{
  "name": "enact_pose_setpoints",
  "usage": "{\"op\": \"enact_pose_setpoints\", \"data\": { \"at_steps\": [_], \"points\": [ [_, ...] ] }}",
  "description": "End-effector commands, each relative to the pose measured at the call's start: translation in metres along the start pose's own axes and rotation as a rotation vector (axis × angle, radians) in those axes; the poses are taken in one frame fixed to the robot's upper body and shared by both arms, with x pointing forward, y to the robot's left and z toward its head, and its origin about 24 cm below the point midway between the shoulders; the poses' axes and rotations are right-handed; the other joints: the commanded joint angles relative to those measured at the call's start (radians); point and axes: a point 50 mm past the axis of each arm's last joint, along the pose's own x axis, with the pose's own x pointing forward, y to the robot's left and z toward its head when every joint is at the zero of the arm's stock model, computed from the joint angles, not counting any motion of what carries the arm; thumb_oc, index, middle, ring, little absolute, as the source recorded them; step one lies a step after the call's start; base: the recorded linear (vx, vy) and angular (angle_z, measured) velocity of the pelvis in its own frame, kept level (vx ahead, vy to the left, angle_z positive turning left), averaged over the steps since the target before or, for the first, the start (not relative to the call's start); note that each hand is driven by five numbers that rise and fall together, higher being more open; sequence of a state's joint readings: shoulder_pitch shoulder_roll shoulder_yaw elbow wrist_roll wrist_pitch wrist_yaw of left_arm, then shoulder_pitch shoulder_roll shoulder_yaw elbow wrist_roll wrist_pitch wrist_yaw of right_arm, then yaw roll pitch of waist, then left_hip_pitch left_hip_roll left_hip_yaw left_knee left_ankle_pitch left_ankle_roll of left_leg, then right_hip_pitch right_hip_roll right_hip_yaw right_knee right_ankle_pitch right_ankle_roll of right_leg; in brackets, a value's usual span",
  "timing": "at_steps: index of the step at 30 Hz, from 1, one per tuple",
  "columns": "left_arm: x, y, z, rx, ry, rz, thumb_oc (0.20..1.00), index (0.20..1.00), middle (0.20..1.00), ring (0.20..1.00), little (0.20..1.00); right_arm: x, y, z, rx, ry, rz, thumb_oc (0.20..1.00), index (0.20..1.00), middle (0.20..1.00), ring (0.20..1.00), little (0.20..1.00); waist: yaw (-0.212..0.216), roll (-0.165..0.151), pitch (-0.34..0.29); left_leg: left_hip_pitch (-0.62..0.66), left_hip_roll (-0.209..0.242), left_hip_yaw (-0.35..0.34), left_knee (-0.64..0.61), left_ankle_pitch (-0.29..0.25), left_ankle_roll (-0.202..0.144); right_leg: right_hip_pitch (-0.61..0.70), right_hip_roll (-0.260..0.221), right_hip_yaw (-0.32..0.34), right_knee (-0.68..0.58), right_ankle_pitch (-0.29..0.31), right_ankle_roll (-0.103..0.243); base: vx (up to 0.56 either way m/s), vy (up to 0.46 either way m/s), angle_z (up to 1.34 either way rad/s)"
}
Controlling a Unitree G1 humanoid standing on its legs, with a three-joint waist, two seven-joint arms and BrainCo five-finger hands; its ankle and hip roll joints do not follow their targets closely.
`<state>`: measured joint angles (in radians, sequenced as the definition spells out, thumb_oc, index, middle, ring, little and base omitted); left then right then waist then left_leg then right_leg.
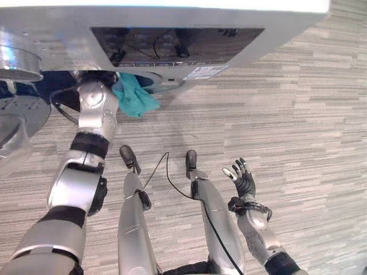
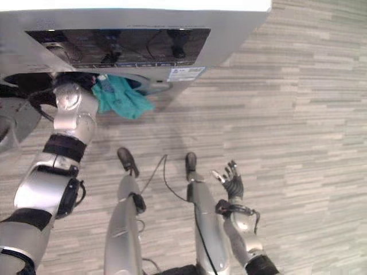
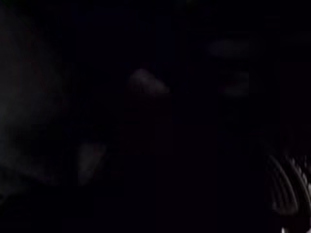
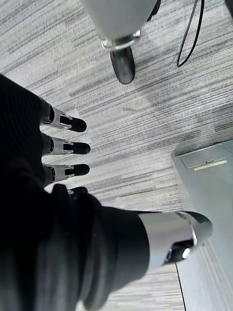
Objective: Grab the laundry basket,head to the washer,open it,put in the laundry and shut it.
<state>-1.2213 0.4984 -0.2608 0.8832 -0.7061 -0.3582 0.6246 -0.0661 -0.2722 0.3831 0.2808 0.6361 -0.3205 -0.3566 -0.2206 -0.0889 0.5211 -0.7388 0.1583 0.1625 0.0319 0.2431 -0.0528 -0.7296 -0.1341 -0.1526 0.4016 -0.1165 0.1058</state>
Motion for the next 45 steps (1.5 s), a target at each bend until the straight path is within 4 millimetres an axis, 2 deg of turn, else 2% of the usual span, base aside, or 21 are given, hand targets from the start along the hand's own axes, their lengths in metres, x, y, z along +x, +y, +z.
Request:
{"op": "enact_pose_setpoints", "data": {
  "at_steps": [1,5,9,10,13,14,15,16,19,22,23,24,27,30,31,32,34,35,36,38,45],
  "points": [
    [0.015,-0.029,0.058,-0.048,-0.197,-0.077,0.2,0.2,0.2,0.2,0.2,0.005,-0.015,0.023,0.027,-0.111,-0.038,1.0,1.0,1.0,1.0,1.0,-0.01,-0.013,-0.052,-0.031,0.065,-0.01,0.104,-0.126,-0.096,0.041,-0.019,-0.028,-0.09,0.006,0.027,0.04,0.003,0.01],
    [0.016,-0.056,0.063,-0.131,-0.09,-0.087,0.2,0.2,0.2,0.2,0.2,0.011,-0.018,0.041,0.005,-0.169,-0.046,1.0,1.0,1.0,1.0,1.0,-0.025,-0.001,-0.058,-0.053,0.058,-0.013,0.11,-0.133,-0.09,0.02,-0.016,-0.018,-0.092,0.003,0.03,0.06,-0.008,0.01],
    [0.022,-0.08,0.091,-0.171,-0.05,-0.162,0.2,0.2,0.2,0.2,0.2,0.021,-0.022,0.058,-0.043,-0.202,-0.075,1.0,1.0,1.0,1.0,1.0,-0.025,0.028,-0.051,-0.072,0.049,-0.012,0.126,-0.142,-0.085,0.003,-0.014,-0.005,-0.09,0.001,0.028,0.04,0.027,0.02],
    [0.026,-0.088,0.13,-0.211,-0.14,-0.203,0.2,0.2,0.2,0.2,0.2,0.027,-0.029,0.072,-0.083,-0.237,-0.096,1.0,1.0,1.0,1.0,1.0,-0.027,0.044,-0.052,-0.077,0.042,-0.008,0.136,-0.155,-0.082,-0.008,-0.012,0.002,-0.095,0.002,0.031,0.06,0.07,-0.05],
    [0.01,-0.106,0.209,-0.317,-0.388,-0.348,0.2,0.2,0.2,0.2,0.2,0.023,-0.048,0.097,-0.138,-0.323,-0.126,1.0,1.0,1.0,1.0,1.0,-0.035,0.054,-0.045,-0.114,0.044,-0.005,0.173,-0.184,-0.074,-0.053,-0.01,0.016,-0.078,0.003,0.036,0.04,0.048,-0.13],
    [0.01,-0.107,0.209,-0.321,-0.39,-0.349,0.2,0.2,0.2,0.2,0.2,0.022,-0.048,0.098,-0.137,-0.325,-0.126,1.0,1.0,1.0,1.0,1.0,-0.033,0.055,-0.046,-0.122,0.045,-0.006,0.181,-0.188,-0.074,-0.059,-0.01,0.017,-0.073,0.001,0.036,0.0,0.011,-0.14],
    [0.0,-0.11,0.228,-0.355,-0.466,-0.392,0.2,0.2,0.2,0.2,0.2,0.017,-0.054,0.099,-0.159,-0.332,-0.131,1.0,1.0,1.0,1.0,1.0,-0.037,0.055,-0.045,-0.139,0.046,-0.007,0.203,-0.2,-0.069,-0.074,-0.007,0.023,-0.059,-0.005,0.031,0.0,0.001,-0.12],
    [-0.033,-0.111,0.267,-0.509,-0.675,-0.515,0.2,0.2,0.2,0.2,0.2,0.003,-0.063,0.103,-0.184,-0.362,-0.137,1.0,1.0,1.0,1.0,1.0,-0.051,0.042,-0.045,-0.201,0.065,-0.02,0.278,-0.231,-0.062,-0.133,0.002,0.033,0.005,-0.022,0.026,0.0,0.0,0.0],
    [-0.03,-0.096,0.263,-0.483,-0.717,-0.491,0.2,0.2,0.2,0.2,0.2,-0.006,-0.076,0.108,-0.24,-0.376,-0.162,1.0,1.0,1.0,1.0,1.0,-0.055,0.041,-0.075,-0.268,0.091,-0.035,0.371,-0.268,-0.057,-0.205,0.007,0.047,0.089,-0.052,0.019,0.05,-0.003,0.02],
    [-0.003,-0.084,0.221,-0.362,-0.568,-0.374,0.2,0.2,0.2,0.2,0.2,-0.013,-0.091,0.084,-0.172,-0.274,-0.23,1.0,1.0,1.0,1.0,1.0,-0.061,0.056,-0.091,-0.319,0.11,-0.056,0.443,-0.295,-0.046,-0.247,0.0,0.047,0.166,-0.077,0.004,0.04,-0.016,-0.07],
    [-0.003,-0.085,0.221,-0.361,-0.567,-0.374,0.357,0.357,0.357,0.357,0.357,-0.013,-0.092,0.083,-0.171,-0.273,-0.23,1.0,1.0,1.0,1.0,1.0,-0.061,0.057,-0.093,-0.322,0.11,-0.057,0.446,-0.297,-0.046,-0.249,-0.001,0.046,0.169,-0.079,0.003,0.01,0.002,-0.09],
    [0.014,-0.078,0.197,-0.293,-0.452,-0.312,1.0,1.0,1.0,1.0,1.0,-0.013,-0.093,0.082,-0.163,-0.258,-0.229,1.0,1.0,1.0,1.0,1.0,-0.059,0.059,-0.09,-0.328,0.11,-0.057,0.455,-0.299,-0.045,-0.256,-0.002,0.045,0.186,-0.087,-0.001,0.01,-0.011,-0.07],
    [0.046,-0.056,0.147,0.063,-0.218,-0.239,1.0,1.0,1.0,1.0,1.0,-0.01,-0.101,0.079,-0.189,-0.2,-0.216,1.0,1.0,1.0,1.0,1.0,-0.049,0.076,-0.082,-0.345,0.103,-0.064,0.5,-0.309,-0.043,-0.273,-0.006,0.05,0.25,-0.114,-0.013,0.01,-0.011,-0.04],
    [0.05,-0.049,0.13,0.23,-0.165,-0.297,1.0,1.0,1.0,1.0,1.0,-0.007,-0.107,0.076,-0.21,-0.152,-0.197,1.0,1.0,1.0,1.0,1.0,-0.033,0.091,-0.072,-0.35,0.099,-0.067,0.554,-0.33,-0.04,-0.278,-0.011,0.042,0.311,-0.139,-0.027,0.0,-0.003,0.14],
    [0.054,-0.041,0.118,0.601,-0.183,-0.353,1.0,1.0,1.0,1.0,1.0,-0.007,-0.11,0.074,-0.199,-0.129,-0.174,1.0,1.0,1.0,1.0,1.0,-0.025,0.097,-0.072,-0.349,0.1,-0.067,0.581,-0.336,-0.041,-0.278,-0.01,0.038,0.337,-0.15,-0.034,0.0,-0.02,0.16],
    [0.054,-0.041,0.119,0.604,-0.185,-0.355,1.0,1.0,1.0,1.0,1.0,-0.007,-0.11,0.074,-0.196,-0.129,-0.172,1.0,1.0,1.0,1.0,1.0,-0.025,0.094,-0.07,-0.35,0.1,-0.067,0.584,-0.338,-0.041,-0.279,-0.01,0.039,0.34,-0.152,-0.034,-0.01,-0.021,0.14],
    [0.054,-0.041,0.11,1.06,-0.261,-0.392,1.0,1.0,1.0,1.0,1.0,-0.008,-0.113,0.068,-0.195,-0.078,-0.123,1.0,1.0,1.0,1.0,1.0,-0.017,0.095,-0.066,-0.346,0.102,-0.067,0.611,-0.345,-0.042,-0.279,-0.006,0.037,0.372,-0.166,-0.04,-0.02,-0.006,0.04],
    [0.044,-0.064,0.111,1.567,-0.469,-0.468,1.0,1.0,1.0,1.0,1.0,-0.005,-0.116,0.064,-0.194,-0.042,-0.092,1.0,1.0,1.0,1.0,1.0,-0.008,0.092,-0.064,-0.342,0.105,-0.067,0.607,-0.345,-0.045,-0.277,-0.002,0.037,0.368,-0.163,-0.037,0.0,0.0,0.0],
    [0.039,-0.071,0.107,1.699,-0.528,-0.499,1.0,1.0,1.0,1.0,1.0,-0.003,-0.114,0.062,-0.192,-0.024,-0.08,1.0,1.0,1.0,1.0,1.0,-0.005,0.094,-0.065,-0.337,0.105,-0.067,0.598,-0.343,-0.045,-0.275,-0.001,0.037,0.364,-0.162,-0.034,-0.02,0.013,0.06],
    [0.03,-0.083,0.1,1.855,-0.614,-0.559,1.0,1.0,1.0,1.0,1.0,0.0,-0.112,0.064,-0.179,-0.014,-0.051,1.0,1.0,1.0,1.0,1.0,-0.001,0.094,-0.066,-0.328,0.103,-0.066,0.584,-0.339,-0.046,-0.267,0.002,0.038,0.354,-0.162,-0.033,0.0,0.008,0.03],
    [0.0,-0.108,0.091,1.953,-0.717,-0.779,1.0,1.0,1.0,1.0,1.0,0.004,-0.116,0.077,-0.186,0.007,-0.02,1.0,1.0,1.0,1.0,1.0,0.013,0.117,-0.073,-0.297,0.096,-0.064,0.518,-0.316,-0.047,-0.239,0.0,0.038,0.33,-0.164,-0.03,-0.01,0.023,0.05]
  ]
}}
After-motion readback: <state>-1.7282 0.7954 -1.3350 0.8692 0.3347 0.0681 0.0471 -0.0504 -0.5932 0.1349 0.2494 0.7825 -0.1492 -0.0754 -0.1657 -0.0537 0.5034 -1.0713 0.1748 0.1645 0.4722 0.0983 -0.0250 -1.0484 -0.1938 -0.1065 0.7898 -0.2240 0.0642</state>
